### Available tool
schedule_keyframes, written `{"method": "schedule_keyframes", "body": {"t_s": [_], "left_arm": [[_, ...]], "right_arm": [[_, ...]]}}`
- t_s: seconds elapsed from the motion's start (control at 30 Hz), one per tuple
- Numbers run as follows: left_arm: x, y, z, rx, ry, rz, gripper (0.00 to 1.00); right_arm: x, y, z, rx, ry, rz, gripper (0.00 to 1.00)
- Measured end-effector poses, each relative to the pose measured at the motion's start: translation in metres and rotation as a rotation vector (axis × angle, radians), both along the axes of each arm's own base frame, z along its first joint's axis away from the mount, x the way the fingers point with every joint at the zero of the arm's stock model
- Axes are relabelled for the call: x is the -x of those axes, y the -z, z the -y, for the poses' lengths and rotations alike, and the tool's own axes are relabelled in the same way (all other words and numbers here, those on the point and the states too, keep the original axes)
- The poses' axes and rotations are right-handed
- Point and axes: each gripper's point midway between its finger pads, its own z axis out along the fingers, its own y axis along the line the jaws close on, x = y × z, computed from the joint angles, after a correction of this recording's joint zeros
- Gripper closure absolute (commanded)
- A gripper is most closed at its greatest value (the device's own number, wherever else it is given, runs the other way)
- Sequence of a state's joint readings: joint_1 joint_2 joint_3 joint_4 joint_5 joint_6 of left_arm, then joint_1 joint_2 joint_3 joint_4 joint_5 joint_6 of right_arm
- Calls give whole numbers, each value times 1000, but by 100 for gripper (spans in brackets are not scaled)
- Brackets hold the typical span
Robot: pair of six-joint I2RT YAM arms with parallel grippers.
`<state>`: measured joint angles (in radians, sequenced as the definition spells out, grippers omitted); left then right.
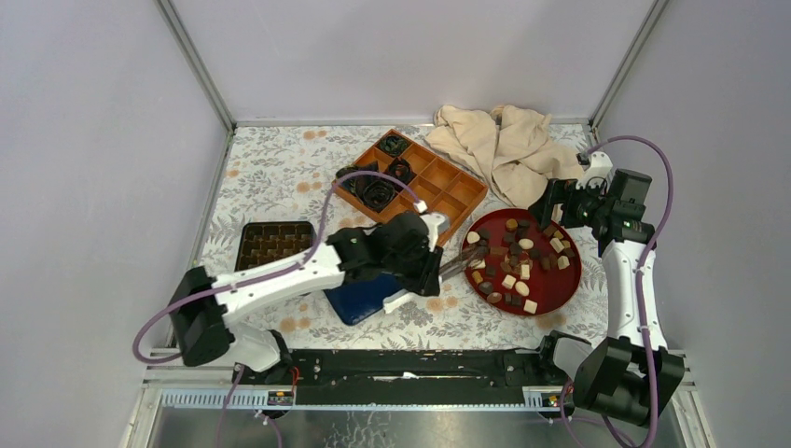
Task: Pack the chocolate
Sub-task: Pick up the fake chocolate from the plate.
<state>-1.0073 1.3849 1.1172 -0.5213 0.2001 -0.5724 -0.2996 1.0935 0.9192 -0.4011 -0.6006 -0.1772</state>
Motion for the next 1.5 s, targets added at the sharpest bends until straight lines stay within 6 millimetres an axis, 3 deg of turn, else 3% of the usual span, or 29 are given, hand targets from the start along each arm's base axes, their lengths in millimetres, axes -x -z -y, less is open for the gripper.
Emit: {"method": "schedule_keyframes", "body": {"t_s": [0.13, 0.23, 0.53, 0.73, 0.9, 1.27, 1.5], "left_arm": [[9, 23, 7, -119, 64, -31, 60], [3, 33, 10, -182, 69, -32, 60], [-22, 34, 34, -226, 70, 27, 59], [-39, 46, 47, -284, 61, 43, 57], [-47, 58, 47, -354, 60, 45, 57], [-61, 53, 50, -399, 50, 91, 55], [-61, 67, 47, -449, 68, 75, 54]], "right_arm": [[1, 1, 1, 5, -2, -5, 0], [1, 1, 0, 4, -6, -4, 0], [2, 0, -3, -8, -21, -2, 0], [2, 0, -3, -8, -21, -2, 0], [2, 0, -5, -15, -30, 0, 0], [3, -1, -7, -24, -41, 3, 0], [3, -1, -7, -25, -41, 3, 0]]}}
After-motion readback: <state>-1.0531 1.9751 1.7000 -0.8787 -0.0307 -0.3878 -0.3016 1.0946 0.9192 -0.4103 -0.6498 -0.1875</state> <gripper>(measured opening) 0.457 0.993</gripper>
